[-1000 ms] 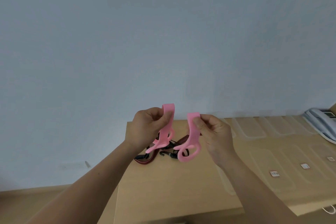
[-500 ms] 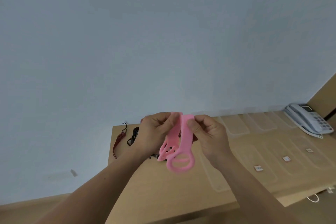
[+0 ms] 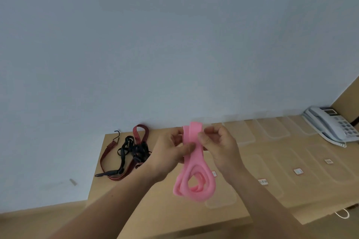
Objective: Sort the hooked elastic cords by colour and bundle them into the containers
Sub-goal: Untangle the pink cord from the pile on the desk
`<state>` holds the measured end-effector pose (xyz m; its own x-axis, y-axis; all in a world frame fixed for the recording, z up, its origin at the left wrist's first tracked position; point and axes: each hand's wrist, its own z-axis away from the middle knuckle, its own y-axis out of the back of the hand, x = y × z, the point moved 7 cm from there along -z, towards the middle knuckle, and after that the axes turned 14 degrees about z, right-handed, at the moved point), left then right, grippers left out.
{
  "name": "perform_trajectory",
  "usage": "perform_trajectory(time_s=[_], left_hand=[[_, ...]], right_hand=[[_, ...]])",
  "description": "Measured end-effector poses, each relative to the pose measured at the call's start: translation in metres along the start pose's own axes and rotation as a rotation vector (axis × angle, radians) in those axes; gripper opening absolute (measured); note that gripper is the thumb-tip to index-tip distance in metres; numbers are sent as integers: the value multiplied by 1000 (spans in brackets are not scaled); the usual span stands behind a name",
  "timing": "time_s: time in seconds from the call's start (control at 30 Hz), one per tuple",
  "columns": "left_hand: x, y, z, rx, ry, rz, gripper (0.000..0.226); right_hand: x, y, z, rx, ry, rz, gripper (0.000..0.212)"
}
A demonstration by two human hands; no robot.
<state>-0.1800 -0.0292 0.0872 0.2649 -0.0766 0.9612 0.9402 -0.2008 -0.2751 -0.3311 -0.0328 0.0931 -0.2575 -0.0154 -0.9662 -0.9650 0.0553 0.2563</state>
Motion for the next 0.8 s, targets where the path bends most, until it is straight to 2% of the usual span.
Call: perform_trajectory(time_s=[0.07, 0.13, 0.2, 0.27, 0.37, 0.6, 0.8], left_hand=[[-14, -5, -8, 60, 57, 70, 22], [-30, -8, -17, 106, 102, 109, 27], [-49, -11, -26, 168, 144, 113, 31], [-71, -15, -32, 219, 208, 70, 29], [-106, -25, -41, 209, 314, -45, 25], [-171, -33, -59, 233, 464, -115, 26], [-202, -27, -77, 256, 494, -245, 47]], right_hand=[[22, 1, 6, -147, -108, -25, 25], [43, 3, 11, -281, -160, 60, 25], [61, 8, 14, -340, -181, 104, 22], [79, 14, 12, -348, -214, 144, 18], [108, 24, 9, -330, -286, 200, 14], [174, 35, -7, -385, -428, 215, 11], [211, 28, -30, -424, -473, 299, 16]])
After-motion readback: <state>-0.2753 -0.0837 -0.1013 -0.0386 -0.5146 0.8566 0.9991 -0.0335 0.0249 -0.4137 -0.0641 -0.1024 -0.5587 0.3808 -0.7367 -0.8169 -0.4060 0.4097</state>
